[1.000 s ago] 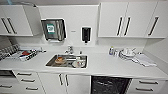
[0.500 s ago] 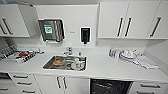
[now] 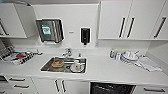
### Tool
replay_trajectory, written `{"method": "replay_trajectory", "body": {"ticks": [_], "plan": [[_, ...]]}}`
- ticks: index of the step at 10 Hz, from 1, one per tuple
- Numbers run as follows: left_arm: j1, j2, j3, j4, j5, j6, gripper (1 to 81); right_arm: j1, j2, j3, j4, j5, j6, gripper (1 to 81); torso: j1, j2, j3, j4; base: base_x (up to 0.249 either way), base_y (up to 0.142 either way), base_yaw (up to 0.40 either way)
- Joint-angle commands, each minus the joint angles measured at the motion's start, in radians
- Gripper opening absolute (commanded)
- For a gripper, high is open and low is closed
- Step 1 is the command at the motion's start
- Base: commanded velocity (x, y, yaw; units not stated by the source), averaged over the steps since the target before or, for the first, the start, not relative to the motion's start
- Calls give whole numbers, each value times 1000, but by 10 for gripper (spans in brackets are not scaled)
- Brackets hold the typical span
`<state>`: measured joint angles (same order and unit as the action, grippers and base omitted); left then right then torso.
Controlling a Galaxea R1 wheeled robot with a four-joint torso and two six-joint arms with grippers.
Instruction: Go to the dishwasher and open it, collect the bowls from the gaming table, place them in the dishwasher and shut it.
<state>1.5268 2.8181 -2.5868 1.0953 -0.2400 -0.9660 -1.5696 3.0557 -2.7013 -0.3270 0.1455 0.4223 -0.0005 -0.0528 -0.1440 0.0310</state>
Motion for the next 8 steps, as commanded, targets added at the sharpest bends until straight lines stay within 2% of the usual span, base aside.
{"method": "replay_trajectory", "body": {"ticks": [1, 3, 6, 7, 8], "plan": [[-35, -23, -3, 5, 27, 1, 10, 35, 4, 9, -12, -46, -2, 10, 1, 0, 0, 0, 117, 0, 0], [-35, -21, -3, 6, 27, 1, 10, 35, 4, 9, -12, -46, -2, 10, 1, 0, 0, 0, 117, 0, 0], [-35, -21, -3, 6, 28, 1, 10, 35, 4, 9, -12, -46, -2, 10, 1, 0, 0, 0, 117, -63, 0], [-35, -21, -3, 5, 28, 1, 10, 38, 4, 9, -12, -46, -2, 10, 1, 0, 0, 0, 99, 0, 0], [-35, -21, -3, 6, 27, 1, 10, 36, 4, 9, -10, -46, -2, 10, 1, 0, 0, 0, 0, 0, 0]]}}
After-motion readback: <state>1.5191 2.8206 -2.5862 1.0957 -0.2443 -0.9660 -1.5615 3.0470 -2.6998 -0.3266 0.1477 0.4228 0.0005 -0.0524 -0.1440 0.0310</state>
